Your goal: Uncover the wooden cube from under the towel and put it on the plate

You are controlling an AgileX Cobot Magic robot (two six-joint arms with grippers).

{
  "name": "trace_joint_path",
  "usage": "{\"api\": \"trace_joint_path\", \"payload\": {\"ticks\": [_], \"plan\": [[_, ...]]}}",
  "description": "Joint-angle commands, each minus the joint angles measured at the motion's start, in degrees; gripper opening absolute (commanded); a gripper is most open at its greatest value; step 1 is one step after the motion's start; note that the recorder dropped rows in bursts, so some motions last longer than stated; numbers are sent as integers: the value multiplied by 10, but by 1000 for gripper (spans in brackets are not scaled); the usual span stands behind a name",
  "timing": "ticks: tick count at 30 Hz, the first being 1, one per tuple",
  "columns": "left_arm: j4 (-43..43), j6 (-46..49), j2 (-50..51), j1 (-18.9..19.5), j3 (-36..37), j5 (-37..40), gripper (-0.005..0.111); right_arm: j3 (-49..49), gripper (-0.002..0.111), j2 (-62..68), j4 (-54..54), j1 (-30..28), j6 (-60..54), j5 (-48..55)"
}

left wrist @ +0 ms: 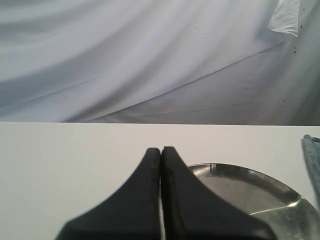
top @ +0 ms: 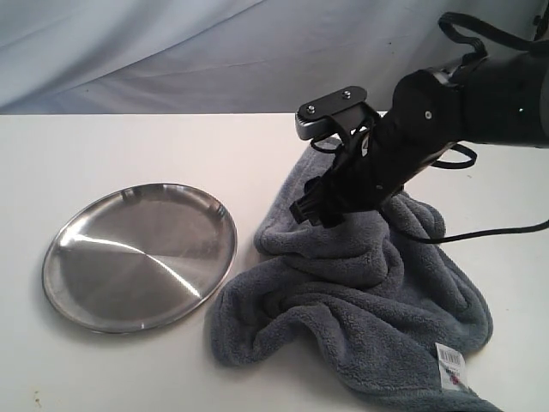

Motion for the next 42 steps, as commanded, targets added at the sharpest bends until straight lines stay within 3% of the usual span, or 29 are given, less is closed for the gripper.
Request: {"api": "trace_joint_path", "payload": {"ticks": [1, 12, 24, 42], "plan": [[0, 0, -1, 1, 3, 0, 1, -3, 62, 12, -8, -4, -5, -6], [0, -2, -1, 1, 3, 0, 1, -3, 51, 33, -8, -4, -5, 10], [0, -2, -1, 1, 3, 0, 1, -3, 1, 33, -8, -4, -5, 38], [0, -2, -1, 1, 3, 0, 1, -3, 0, -25, -8, 6, -5, 38]]}}
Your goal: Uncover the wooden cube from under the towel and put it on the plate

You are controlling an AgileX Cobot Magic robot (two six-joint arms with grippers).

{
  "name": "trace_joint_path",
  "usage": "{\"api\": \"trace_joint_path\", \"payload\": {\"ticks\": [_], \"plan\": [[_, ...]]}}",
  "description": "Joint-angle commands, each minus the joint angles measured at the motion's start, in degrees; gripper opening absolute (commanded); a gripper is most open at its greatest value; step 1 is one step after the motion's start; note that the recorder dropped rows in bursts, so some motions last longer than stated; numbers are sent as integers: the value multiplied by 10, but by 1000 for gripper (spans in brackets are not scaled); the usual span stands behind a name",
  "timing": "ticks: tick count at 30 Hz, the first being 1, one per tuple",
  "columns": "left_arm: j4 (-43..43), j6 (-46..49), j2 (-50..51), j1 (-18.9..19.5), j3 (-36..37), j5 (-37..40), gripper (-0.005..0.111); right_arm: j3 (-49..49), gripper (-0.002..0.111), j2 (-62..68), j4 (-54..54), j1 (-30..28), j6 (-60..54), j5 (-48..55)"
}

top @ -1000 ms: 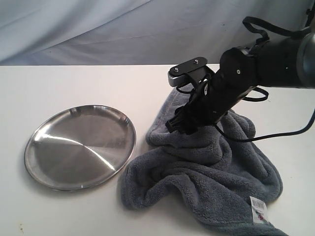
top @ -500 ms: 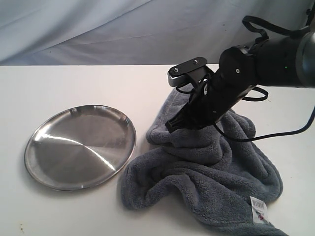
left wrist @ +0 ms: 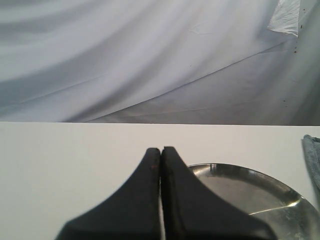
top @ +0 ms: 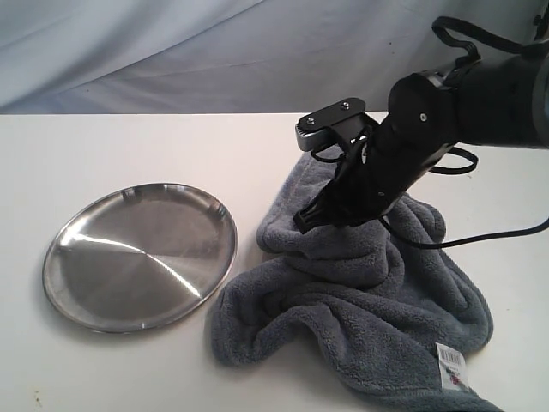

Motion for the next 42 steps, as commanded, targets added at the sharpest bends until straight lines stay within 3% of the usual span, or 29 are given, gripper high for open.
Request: {"api": "trace_joint_path", "payload": {"ticks": [1, 4, 6, 14, 17, 24, 33, 36, 42], "plan": [[0, -2, -1, 1, 3, 0, 1, 1, 0, -31, -5, 3, -4, 0], [0, -2, -1, 1, 3, 0, 1, 1, 0, -30, -13, 3, -4, 0], [0, -2, -1, 1, 3, 0, 1, 1, 6, -25, -14, 5, -4, 0], [0, -1, -1, 1, 3, 0, 1, 1, 56, -9, -27, 8, -12, -7], [0, -1, -1, 1, 3, 0, 1, 1, 62, 2, -36, 9, -17, -7], [0, -1, -1, 1, 3, 0, 1, 1, 57, 17, -41, 9, -17, 3], [0, -2, -1, 1, 3, 0, 1, 7, 21, 23, -40, 9, -8, 26], [0, -2, -1, 1, 3, 0, 1, 7, 0, 21, -40, 9, -8, 32], [0, -1, -1, 1, 3, 0, 1, 7, 0, 14, -31, 15, -9, 32]]}}
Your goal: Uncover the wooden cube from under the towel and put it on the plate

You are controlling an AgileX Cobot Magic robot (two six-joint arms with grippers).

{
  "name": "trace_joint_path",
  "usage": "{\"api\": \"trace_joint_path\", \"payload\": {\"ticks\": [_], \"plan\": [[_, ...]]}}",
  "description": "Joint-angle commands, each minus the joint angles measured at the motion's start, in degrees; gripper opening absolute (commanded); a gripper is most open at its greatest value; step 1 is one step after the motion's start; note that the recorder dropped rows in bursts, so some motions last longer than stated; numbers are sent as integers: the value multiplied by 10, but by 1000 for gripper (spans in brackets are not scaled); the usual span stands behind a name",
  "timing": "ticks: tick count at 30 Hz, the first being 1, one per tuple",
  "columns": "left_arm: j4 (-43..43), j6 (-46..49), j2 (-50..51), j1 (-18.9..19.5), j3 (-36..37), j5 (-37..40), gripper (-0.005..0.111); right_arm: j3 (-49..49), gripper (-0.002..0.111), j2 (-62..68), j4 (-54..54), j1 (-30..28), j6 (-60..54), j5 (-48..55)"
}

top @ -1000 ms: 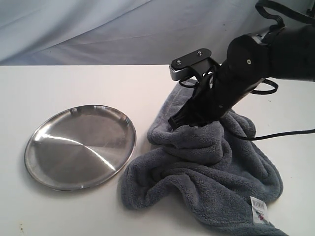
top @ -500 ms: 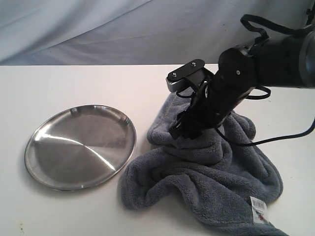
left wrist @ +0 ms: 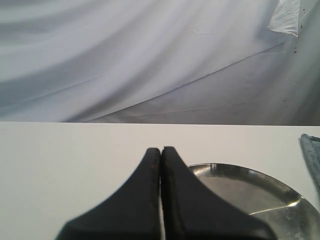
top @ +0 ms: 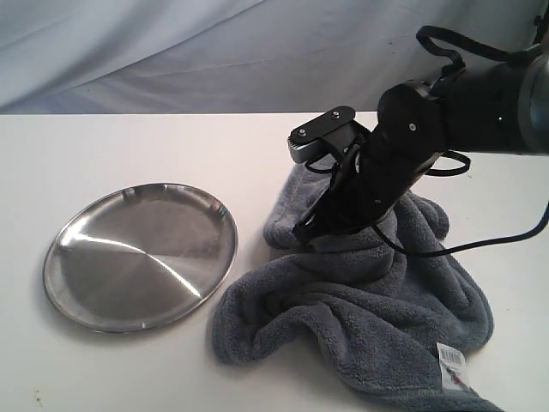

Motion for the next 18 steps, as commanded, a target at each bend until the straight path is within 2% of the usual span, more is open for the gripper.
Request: {"api": "trace_joint_path", "payload": {"ticks": [1, 4, 8, 10, 14, 16, 18], "plan": [[0, -1, -1, 1, 3, 0, 1, 6, 0, -7, 7, 4, -6, 17], [0, -1, -1, 1, 3, 0, 1, 6, 0, -37, 6, 10, -9, 4], [0, -2, -1, 1, 3, 0, 1, 6, 0, -63, -60, -5, 25, 2], [0, -2, -1, 1, 3, 0, 1, 6, 12, -63, -51, -29, 45, -20], [0, -2, -1, 1, 3, 0, 1, 6, 51, -54, -45, -62, 71, -91], [0, 0, -1, 1, 3, 0, 1, 6, 59, -45, -45, -65, 71, -105], [0, 0, -1, 1, 3, 0, 1, 6, 62, -26, -45, -65, 71, -123]]}}
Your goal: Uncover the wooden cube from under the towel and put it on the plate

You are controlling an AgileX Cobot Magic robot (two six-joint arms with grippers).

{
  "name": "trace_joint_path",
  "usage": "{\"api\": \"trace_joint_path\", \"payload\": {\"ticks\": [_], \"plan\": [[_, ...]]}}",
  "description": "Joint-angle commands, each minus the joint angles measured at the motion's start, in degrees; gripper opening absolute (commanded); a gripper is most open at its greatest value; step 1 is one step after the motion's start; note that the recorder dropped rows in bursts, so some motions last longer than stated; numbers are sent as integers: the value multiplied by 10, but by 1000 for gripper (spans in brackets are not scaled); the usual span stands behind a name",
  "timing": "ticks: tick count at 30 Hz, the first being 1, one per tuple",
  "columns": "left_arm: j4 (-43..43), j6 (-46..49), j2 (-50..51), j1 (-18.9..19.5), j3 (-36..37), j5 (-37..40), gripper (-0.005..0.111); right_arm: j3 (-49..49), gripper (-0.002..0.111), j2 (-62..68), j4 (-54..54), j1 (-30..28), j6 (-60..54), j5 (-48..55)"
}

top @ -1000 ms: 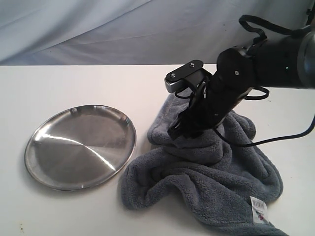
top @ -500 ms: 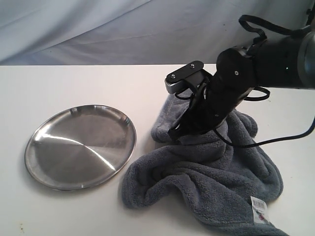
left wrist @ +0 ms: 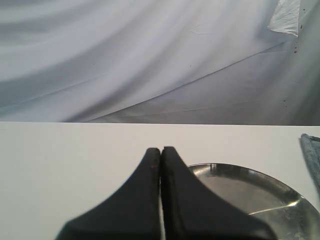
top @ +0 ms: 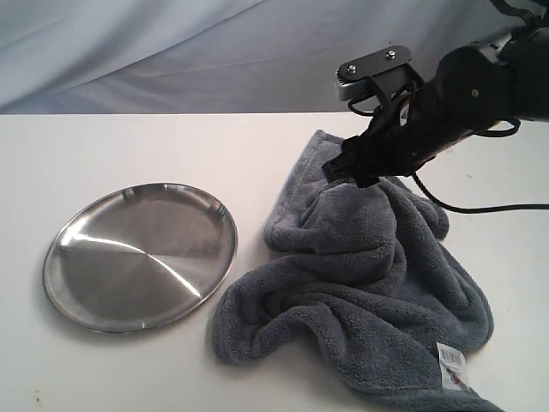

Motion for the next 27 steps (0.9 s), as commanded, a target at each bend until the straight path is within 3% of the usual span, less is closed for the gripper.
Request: {"api": "trace_joint_path", "payload": {"ticks": [1, 9, 14, 21, 27], "plan": [[0, 0, -1, 1, 3, 0, 1, 2, 62, 39, 0, -5, 3, -47], [0, 0, -1, 1, 3, 0, 1, 2, 60, 80, -2, -5, 3, -61], [0, -1, -1, 1, 3, 0, 1, 2, 41, 80, -2, -5, 3, -46], [0, -1, -1, 1, 3, 0, 1, 2, 0, 78, -2, -4, 3, -41], [0, 0, -1, 1, 3, 0, 1, 2, 0, 26, 1, 4, 3, -32]]}}
